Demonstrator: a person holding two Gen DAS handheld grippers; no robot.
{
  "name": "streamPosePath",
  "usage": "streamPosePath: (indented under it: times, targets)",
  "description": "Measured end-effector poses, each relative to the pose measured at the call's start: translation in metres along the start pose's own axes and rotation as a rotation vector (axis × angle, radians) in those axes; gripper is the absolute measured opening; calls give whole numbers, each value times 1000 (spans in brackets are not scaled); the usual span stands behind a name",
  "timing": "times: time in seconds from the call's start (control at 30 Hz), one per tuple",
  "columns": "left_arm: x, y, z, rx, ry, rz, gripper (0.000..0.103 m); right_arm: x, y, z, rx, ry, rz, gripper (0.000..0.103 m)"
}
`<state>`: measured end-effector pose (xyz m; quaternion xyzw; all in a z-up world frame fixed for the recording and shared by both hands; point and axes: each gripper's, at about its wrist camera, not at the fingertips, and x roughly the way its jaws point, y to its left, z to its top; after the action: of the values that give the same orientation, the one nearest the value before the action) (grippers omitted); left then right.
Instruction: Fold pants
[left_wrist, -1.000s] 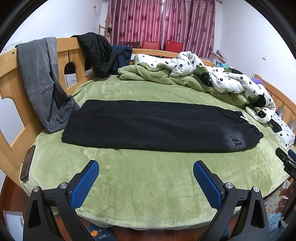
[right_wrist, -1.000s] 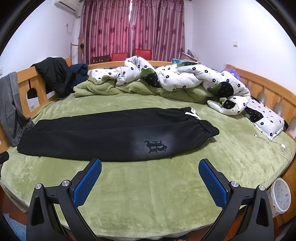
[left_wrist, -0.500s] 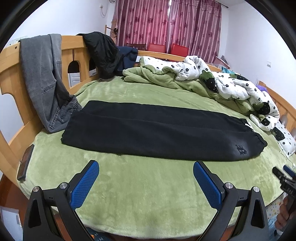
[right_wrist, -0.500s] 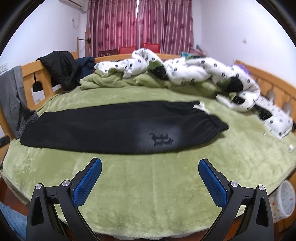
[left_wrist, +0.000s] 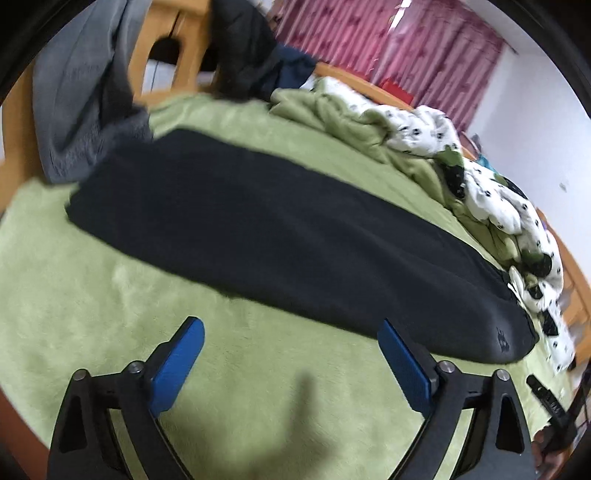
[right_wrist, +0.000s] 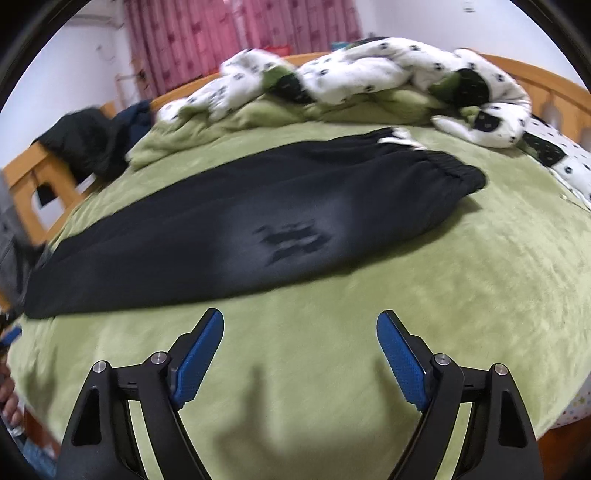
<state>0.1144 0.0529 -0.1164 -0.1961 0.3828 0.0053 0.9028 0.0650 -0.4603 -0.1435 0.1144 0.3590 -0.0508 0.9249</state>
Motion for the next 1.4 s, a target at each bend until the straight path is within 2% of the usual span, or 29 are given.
streamPosePath:
  times: [0.07,0.1,0.13,0.17,0.23,0.3,0.4,0.47,0.5,0.53,0.57,0.6,0.67,0.83,1.03,1.17,1.4]
  targets:
    - [13,13,1,-35,15,21,88,15,-22,4,82,22,0,76]
    - [23,21,3,-57,40,24,85,26,-36,6,152,47,24,75]
    - [31,28,4,-81,60,22,78,32,-45,9,191,59,38,75]
    - [40,37,4,-115,80,18,70,39,-52,10,224,67,39,75]
    - [51,55,3,-184,82,0,62,52,-65,16,272,66,24,74]
    - [54,62,6,-222,57,-33,62,64,-72,20,299,75,30,74]
    - [66,61,15,-238,67,-27,61,81,-76,28,321,85,35,74]
    - [73,61,22,-264,65,-15,44,94,-73,36,337,84,35,74]
    - [79,62,25,-292,78,-7,38,99,-71,41,347,75,27,66]
    - [81,64,30,-314,90,5,15,102,-69,46,348,75,28,33]
    - [79,68,32,-332,93,23,8,104,-64,50,349,84,43,21]
    - [76,67,39,-344,97,8,8,108,-59,61,349,95,35,20]
    - [66,57,57,-311,86,-3,8,102,-50,76,313,47,36,15]
    - [43,22,111,-122,-15,-8,8,77,-14,133,153,-102,66,14]
    - [74,-12,146,28,-117,75,8,96,1,183,113,-136,97,14]
    - [105,-13,154,-14,-126,55,8,114,3,191,100,-168,90,14]
    - [161,-21,184,9,-123,110,9,165,19,213,65,-168,36,14]
